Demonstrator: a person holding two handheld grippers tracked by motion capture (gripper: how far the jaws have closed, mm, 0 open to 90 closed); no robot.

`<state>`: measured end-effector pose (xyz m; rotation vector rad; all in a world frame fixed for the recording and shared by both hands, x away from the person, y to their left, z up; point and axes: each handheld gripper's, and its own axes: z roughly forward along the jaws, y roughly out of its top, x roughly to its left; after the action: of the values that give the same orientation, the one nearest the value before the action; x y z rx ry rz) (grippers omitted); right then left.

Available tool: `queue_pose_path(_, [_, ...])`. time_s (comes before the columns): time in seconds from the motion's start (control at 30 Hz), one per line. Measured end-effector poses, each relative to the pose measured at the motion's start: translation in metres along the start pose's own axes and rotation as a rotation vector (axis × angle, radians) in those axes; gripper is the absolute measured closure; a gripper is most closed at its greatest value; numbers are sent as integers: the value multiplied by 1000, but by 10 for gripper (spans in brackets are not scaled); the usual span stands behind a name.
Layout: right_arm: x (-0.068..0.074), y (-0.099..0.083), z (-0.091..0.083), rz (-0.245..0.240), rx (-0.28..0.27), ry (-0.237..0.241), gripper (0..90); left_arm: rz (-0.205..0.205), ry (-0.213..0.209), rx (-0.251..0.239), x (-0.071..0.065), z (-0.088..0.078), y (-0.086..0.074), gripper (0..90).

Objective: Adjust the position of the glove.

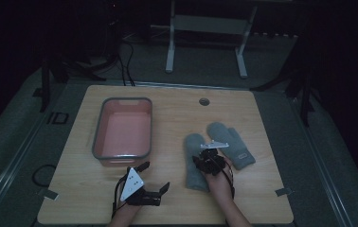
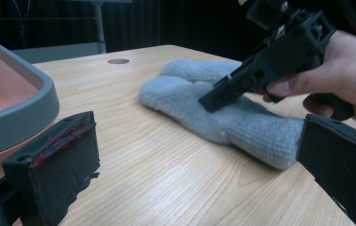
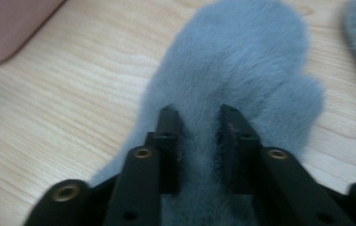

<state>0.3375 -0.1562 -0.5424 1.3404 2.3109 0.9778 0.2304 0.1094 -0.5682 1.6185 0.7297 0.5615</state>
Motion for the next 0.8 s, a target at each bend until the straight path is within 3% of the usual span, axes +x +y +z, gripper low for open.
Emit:
queue_pose_path(0.13, [0,-5,5,-23,6,-8,458,2,-3,2,0,0,0,1])
queue_pose_path(0.3, [3,-8,7,-62,-16,-18,441,0,-3,2,0,0,0,1])
queue_pose_path(0.4, [-3,-6,8,-67,-16,21,408,-1,-6,3,0,0,0,1])
queue_pose_path(0.6, [-8,-2,12,-76,-15,41,406,0,-10,5,0,0,0,1])
queue_pose_path(0.7, [-10,4,4,-78,-30,53,410,1,-13,4,0,0,0,1])
queue_pose_path(0.8, [-20,13,-12,-121,-71,17,397,1,-13,4,0,0,0,1])
